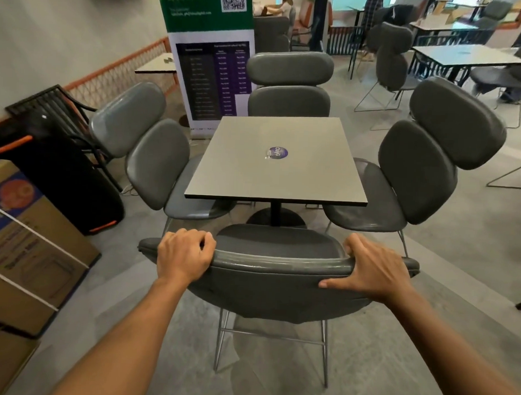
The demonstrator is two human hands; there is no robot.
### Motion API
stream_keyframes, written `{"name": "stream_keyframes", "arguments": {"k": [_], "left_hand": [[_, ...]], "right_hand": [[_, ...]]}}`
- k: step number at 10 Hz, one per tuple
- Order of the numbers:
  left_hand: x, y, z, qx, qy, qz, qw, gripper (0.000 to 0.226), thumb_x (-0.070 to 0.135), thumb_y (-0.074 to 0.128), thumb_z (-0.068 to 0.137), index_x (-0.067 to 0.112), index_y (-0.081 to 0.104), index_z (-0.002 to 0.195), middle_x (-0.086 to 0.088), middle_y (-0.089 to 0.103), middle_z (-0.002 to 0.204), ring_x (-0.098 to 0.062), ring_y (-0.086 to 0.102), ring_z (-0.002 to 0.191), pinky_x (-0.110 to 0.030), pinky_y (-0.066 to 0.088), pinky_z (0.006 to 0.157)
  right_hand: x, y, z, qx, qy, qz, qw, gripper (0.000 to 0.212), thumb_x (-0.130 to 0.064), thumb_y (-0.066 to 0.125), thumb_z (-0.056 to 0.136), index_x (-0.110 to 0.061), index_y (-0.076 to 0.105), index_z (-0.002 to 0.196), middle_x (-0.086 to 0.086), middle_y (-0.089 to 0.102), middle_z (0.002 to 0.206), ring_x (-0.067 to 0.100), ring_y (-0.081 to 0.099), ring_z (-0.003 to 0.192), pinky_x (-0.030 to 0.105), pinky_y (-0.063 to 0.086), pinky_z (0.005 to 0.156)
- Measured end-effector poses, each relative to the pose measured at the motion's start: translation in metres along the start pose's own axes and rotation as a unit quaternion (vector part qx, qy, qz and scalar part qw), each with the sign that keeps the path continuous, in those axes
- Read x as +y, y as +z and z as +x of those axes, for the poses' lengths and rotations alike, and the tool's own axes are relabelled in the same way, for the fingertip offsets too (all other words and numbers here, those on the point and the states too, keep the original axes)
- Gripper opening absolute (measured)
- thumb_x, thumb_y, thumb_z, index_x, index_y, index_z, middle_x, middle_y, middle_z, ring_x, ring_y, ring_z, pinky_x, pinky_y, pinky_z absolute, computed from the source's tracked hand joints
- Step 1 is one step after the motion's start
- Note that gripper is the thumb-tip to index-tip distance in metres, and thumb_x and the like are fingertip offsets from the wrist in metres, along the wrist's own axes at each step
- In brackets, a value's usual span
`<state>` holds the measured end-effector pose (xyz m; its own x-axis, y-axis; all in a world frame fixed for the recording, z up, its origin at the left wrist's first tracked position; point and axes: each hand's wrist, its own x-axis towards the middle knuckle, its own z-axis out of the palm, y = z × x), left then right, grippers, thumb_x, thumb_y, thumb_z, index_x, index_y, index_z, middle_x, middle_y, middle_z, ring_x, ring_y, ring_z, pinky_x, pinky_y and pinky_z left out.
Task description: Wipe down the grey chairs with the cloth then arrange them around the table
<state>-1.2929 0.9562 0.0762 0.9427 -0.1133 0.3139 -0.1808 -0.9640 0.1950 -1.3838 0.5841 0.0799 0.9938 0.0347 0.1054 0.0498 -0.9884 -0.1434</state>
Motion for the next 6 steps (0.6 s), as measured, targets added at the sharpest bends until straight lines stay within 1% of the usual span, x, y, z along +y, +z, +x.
{"name": "stream_keyframes", "arguments": {"k": [1,2,3,4,5,6], "left_hand": [[-0.008,0.000,0.000,-0.028,0.003,-0.005,1.000,0.045,0.048,0.034,0.097,0.026,0.053,0.062,0.011,0.049,0.063,-0.014,0.049,0.063,-0.038,0.045,0.078],[-0.017,0.002,0.000,-0.036,0.029,-0.037,0.998,0.046,0.054,0.033,0.096,0.028,0.056,0.066,0.012,0.054,0.065,-0.007,0.049,0.065,-0.034,0.040,0.079],[-0.022,0.001,0.000,-0.043,0.053,-0.069,0.995,0.041,0.054,0.041,0.098,0.030,0.063,0.075,0.016,0.058,0.073,-0.004,0.051,0.070,-0.030,0.036,0.079],[-0.034,-0.005,0.004,-0.053,0.077,-0.117,0.989,0.030,0.050,0.049,0.100,0.031,0.068,0.089,0.018,0.064,0.088,-0.003,0.054,0.082,-0.029,0.043,0.082],[-0.057,-0.019,0.004,-0.040,0.073,-0.162,0.983,0.020,0.043,0.054,0.101,0.030,0.070,0.102,0.017,0.065,0.099,-0.003,0.054,0.094,-0.028,0.049,0.085],[-0.098,-0.031,0.011,-0.018,0.031,-0.176,0.984,0.016,0.042,0.056,0.101,0.033,0.068,0.107,0.020,0.059,0.103,-0.001,0.052,0.100,-0.028,0.049,0.088]], "right_hand": [[-0.005,-0.007,-0.001,-0.065,0.013,0.016,0.998,0.082,-0.103,0.048,0.055,-0.032,0.039,0.095,-0.014,0.049,0.090,0.006,0.050,0.074,0.026,0.049,0.068],[-0.021,-0.010,0.001,-0.117,0.013,0.017,0.993,0.077,-0.099,0.047,0.060,-0.042,0.037,0.112,-0.017,0.051,0.108,0.004,0.051,0.090,0.025,0.044,0.083],[-0.058,-0.007,0.010,-0.169,-0.009,0.029,0.985,0.090,-0.102,0.030,0.060,-0.050,0.033,0.133,-0.018,0.048,0.126,0.003,0.051,0.104,0.026,0.044,0.095],[-0.105,-0.003,0.034,-0.212,-0.017,0.103,0.972,0.087,-0.095,0.040,0.069,-0.051,0.033,0.143,-0.017,0.043,0.140,0.006,0.053,0.115,0.031,0.049,0.101],[-0.152,-0.004,0.061,-0.208,-0.027,0.173,0.962,0.085,-0.091,0.047,0.074,-0.051,0.031,0.147,-0.016,0.038,0.149,0.010,0.048,0.129,0.039,0.048,0.107],[-0.199,-0.009,0.090,-0.169,-0.054,0.195,0.965,0.081,-0.085,0.050,0.080,-0.049,0.029,0.150,-0.014,0.040,0.150,0.008,0.046,0.132,0.038,0.046,0.109]]}}
